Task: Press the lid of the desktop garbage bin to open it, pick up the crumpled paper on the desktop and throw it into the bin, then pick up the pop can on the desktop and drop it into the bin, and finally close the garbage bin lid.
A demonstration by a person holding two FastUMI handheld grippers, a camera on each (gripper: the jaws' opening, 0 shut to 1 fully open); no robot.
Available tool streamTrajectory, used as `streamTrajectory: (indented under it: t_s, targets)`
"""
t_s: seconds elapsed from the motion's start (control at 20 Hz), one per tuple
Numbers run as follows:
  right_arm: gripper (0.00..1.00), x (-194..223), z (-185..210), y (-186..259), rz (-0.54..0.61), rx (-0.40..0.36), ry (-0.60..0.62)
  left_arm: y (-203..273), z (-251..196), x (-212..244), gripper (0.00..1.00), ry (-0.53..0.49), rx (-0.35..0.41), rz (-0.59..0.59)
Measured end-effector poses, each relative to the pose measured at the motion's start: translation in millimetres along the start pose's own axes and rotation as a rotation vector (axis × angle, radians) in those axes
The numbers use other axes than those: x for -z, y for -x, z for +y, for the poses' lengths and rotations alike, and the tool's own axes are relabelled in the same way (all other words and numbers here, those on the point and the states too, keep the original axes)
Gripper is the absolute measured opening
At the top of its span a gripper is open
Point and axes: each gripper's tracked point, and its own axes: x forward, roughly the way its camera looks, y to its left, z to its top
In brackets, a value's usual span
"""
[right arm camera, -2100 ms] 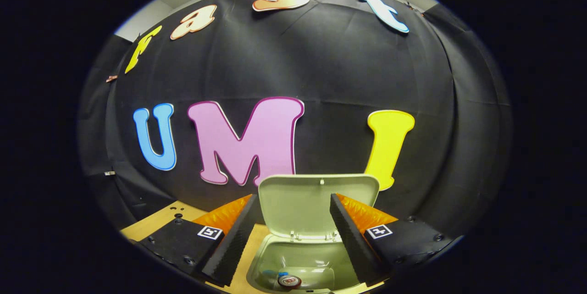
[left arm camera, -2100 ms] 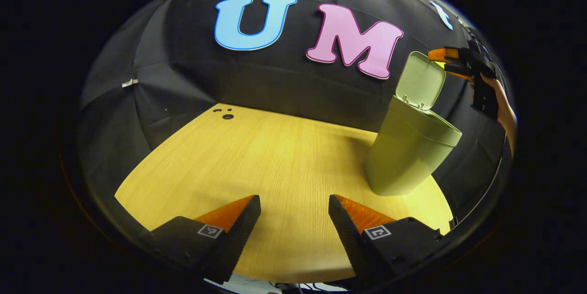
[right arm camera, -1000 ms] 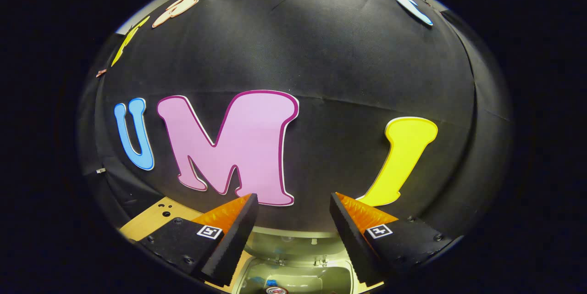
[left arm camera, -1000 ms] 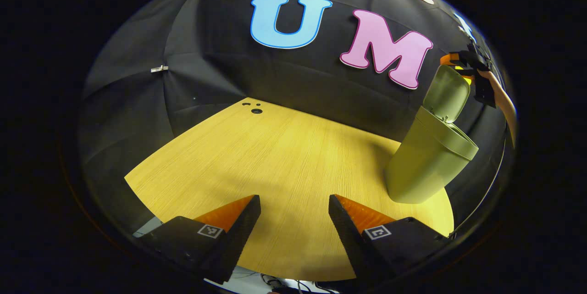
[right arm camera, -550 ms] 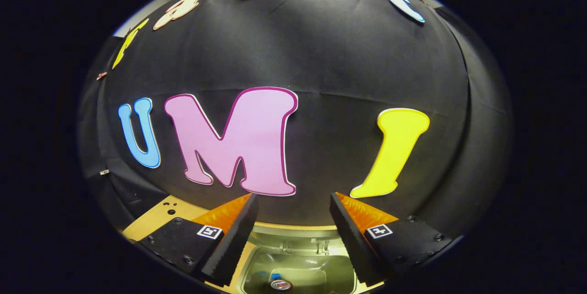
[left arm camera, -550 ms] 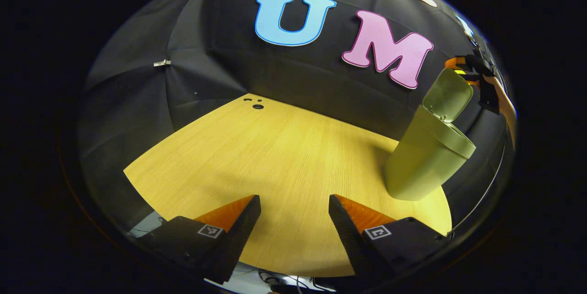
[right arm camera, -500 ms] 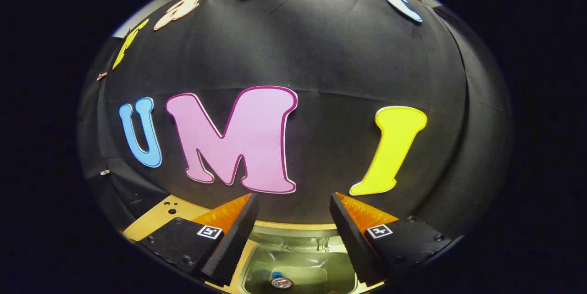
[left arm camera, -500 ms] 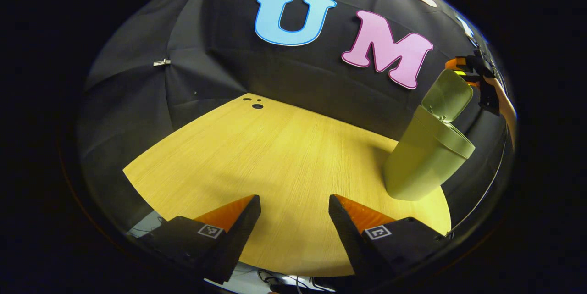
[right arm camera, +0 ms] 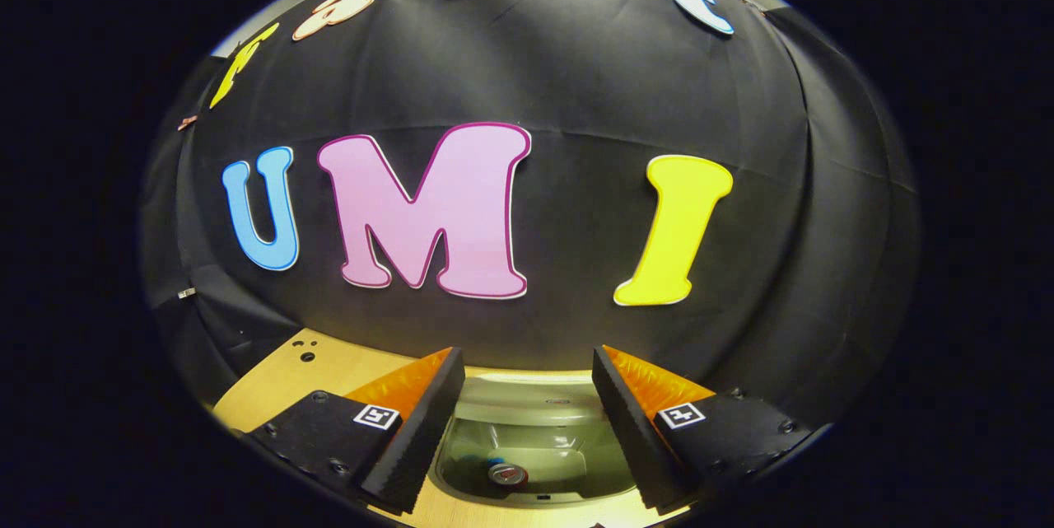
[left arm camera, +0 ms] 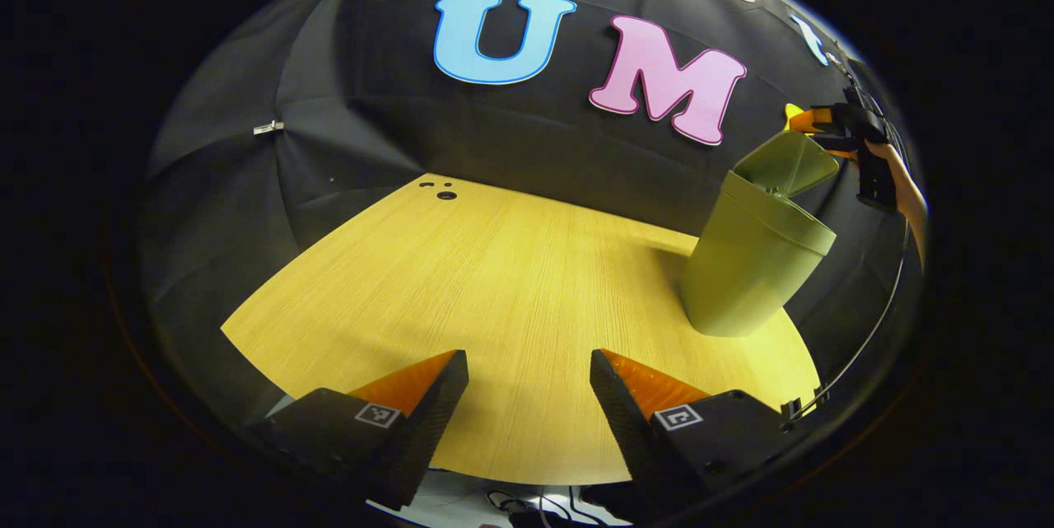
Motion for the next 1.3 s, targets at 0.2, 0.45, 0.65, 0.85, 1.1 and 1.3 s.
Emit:
streamTrajectory:
  t_s: [0.2,0.45,0.65,0.85,1.1,1.3]
  targets:
    - [0.98,26,2,12,0.030,0.017,0.013,6,1,-2,0.96,0.006,0.016,-0.022]
    - [0.98,58,3,21,0.069,0.030,0.027,17,2,20,0.96,0.000,0.028,0.001]
    - [0.98,85,4,24,0.112,0.026,0.037,25,7,36,0.96,0.006,0.018,0.030]
    - [0.98,96,7,27,0.102,0.016,0.044,28,11,36,0.96,0.021,0.004,0.024]
    - [0.98,116,8,27,0.160,0.004,-0.035,27,11,26,0.95,0.001,0.001,0.008]
    - [0.99,118,9,27,0.152,-0.015,-0.011,25,4,28,0.95,0.003,0.007,0.013]
